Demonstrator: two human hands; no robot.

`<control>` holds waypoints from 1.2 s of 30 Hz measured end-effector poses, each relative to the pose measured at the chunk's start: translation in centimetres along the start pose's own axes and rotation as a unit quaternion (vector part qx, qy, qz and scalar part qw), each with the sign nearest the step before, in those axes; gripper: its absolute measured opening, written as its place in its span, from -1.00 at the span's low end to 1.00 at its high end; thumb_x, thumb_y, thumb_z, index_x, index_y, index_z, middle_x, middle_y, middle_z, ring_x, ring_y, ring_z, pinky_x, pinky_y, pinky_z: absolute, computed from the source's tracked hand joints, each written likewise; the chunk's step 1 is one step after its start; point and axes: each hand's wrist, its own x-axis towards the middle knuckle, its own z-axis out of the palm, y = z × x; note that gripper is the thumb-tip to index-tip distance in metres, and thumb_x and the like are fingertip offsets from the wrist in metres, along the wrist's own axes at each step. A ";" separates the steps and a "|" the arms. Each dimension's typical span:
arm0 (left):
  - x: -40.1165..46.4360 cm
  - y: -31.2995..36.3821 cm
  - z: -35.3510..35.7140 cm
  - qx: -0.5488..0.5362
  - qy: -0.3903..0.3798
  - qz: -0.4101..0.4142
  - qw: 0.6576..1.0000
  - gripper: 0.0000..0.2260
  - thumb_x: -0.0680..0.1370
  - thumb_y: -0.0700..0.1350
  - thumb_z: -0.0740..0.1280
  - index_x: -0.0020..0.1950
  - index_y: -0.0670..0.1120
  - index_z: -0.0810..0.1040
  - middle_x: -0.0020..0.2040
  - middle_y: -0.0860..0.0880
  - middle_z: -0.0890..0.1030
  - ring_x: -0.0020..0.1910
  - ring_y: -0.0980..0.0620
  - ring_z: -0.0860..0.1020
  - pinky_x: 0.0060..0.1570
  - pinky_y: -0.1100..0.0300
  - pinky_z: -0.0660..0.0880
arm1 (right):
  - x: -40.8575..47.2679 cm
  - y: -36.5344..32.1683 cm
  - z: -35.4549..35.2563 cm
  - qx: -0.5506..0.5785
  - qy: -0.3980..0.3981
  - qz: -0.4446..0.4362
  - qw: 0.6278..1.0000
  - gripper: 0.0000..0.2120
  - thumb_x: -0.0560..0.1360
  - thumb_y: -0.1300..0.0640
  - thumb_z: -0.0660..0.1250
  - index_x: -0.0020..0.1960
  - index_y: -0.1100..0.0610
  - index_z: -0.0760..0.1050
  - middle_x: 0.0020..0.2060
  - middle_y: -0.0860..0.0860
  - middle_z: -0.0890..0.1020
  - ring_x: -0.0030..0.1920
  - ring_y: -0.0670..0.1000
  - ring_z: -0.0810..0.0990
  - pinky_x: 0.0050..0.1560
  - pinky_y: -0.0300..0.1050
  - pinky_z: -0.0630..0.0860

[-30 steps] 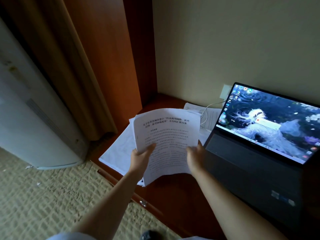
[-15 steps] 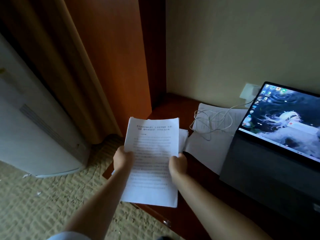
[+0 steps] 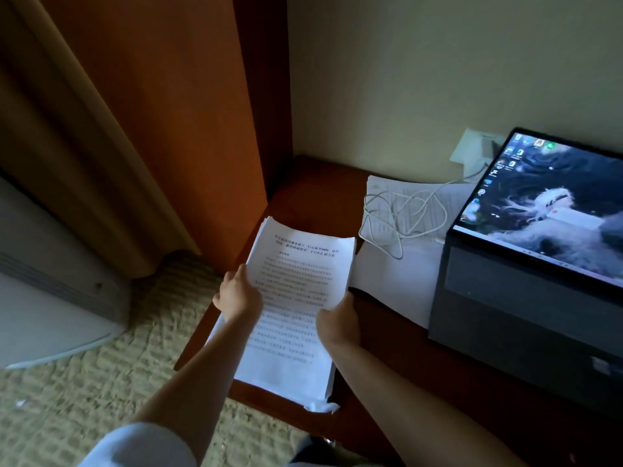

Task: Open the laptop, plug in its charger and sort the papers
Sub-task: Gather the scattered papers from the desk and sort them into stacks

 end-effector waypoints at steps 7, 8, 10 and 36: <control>-0.2 -1.1 0.9 0.062 -0.004 -0.018 0.998 -0.55 0.54 -0.24 0.11 0.42 0.00 0.32 0.31 -0.12 0.38 0.31 -0.16 0.29 0.28 -0.11 0.28 | 0.6 1.5 0.3 -0.113 0.064 -0.044 0.991 -0.69 0.47 0.20 0.19 0.21 0.07 0.41 0.12 0.03 0.59 0.10 0.11 0.58 0.00 -0.04 0.56; -0.3 -1.2 1.0 0.068 -0.002 -0.022 0.997 -0.56 0.56 -0.22 0.11 0.45 -0.01 0.29 0.35 -0.12 0.36 0.34 -0.16 0.27 0.30 -0.10 0.28 | 0.8 1.7 0.1 -0.105 0.062 -0.040 0.992 -0.71 0.44 0.20 0.21 0.16 0.07 0.41 0.08 0.03 0.60 0.07 0.11 0.58 -0.02 -0.03 0.55; -0.7 -1.2 1.1 0.068 -0.002 -0.029 0.997 -0.56 0.59 -0.18 0.12 0.48 -0.03 0.23 0.42 -0.11 0.33 0.40 -0.15 0.25 0.34 -0.09 0.25 | 1.3 2.0 -0.5 -0.091 0.050 -0.032 0.994 -0.71 0.41 0.19 0.25 0.12 0.08 0.39 0.04 0.02 0.59 0.05 0.12 0.58 -0.04 -0.04 0.54; -9.1 14.5 9.1 -0.327 -0.331 -0.023 0.885 -0.79 0.47 -0.16 0.31 0.10 -0.11 0.55 -0.03 -0.06 0.61 -0.02 0.00 0.57 0.05 0.14 0.54 | 8.0 5.5 -11.0 -0.260 0.071 -0.271 0.924 -0.79 0.60 0.11 0.16 0.02 0.14 0.55 -0.13 0.10 0.66 -0.09 0.14 0.64 -0.11 -0.09 0.49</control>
